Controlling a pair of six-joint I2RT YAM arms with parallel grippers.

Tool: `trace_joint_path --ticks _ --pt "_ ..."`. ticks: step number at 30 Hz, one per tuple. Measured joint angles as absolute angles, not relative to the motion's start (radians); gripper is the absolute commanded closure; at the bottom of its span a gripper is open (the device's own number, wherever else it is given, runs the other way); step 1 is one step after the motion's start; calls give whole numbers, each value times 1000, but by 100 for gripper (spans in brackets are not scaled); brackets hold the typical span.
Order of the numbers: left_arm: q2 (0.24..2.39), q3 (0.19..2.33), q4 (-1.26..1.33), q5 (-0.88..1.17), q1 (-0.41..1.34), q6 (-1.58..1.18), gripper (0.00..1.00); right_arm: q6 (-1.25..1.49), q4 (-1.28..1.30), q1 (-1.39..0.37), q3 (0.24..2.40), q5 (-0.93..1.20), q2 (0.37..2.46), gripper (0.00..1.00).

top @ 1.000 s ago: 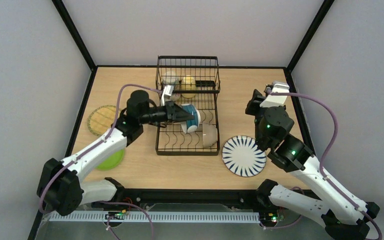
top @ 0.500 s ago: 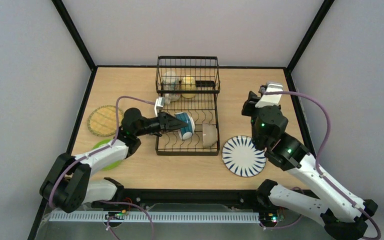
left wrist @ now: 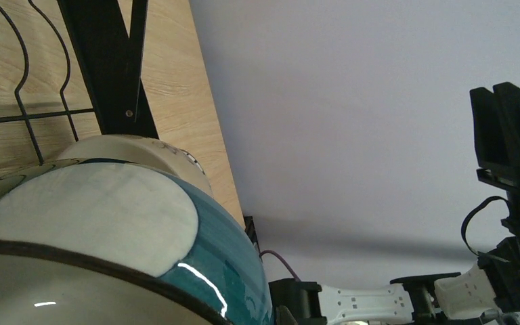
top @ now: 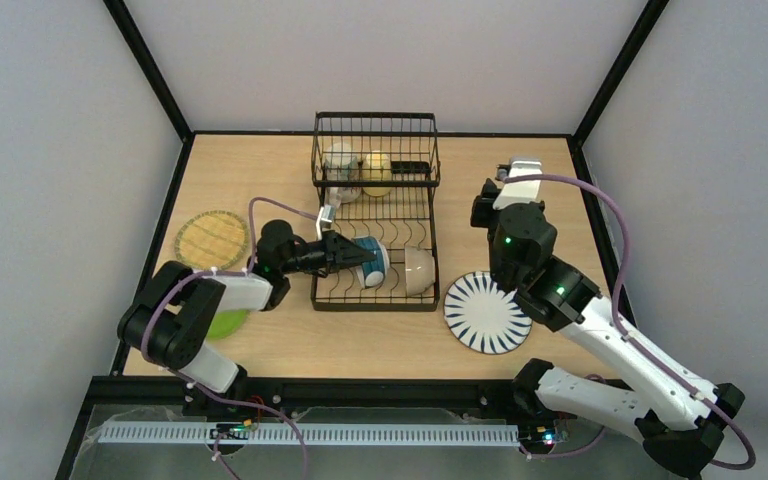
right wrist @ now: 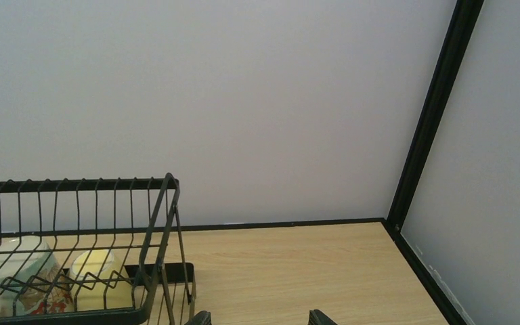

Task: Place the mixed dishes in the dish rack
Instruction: Insert the bowl into the dish rack.

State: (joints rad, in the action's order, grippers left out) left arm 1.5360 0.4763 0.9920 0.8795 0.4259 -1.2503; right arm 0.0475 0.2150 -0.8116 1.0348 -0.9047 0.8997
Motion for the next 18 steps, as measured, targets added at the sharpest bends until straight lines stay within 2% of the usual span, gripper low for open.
trace_joint_path --ticks 18 --pt "1758 496 1152 1002 341 -1254 98 -6 128 -730 1035 -818 1015 19"
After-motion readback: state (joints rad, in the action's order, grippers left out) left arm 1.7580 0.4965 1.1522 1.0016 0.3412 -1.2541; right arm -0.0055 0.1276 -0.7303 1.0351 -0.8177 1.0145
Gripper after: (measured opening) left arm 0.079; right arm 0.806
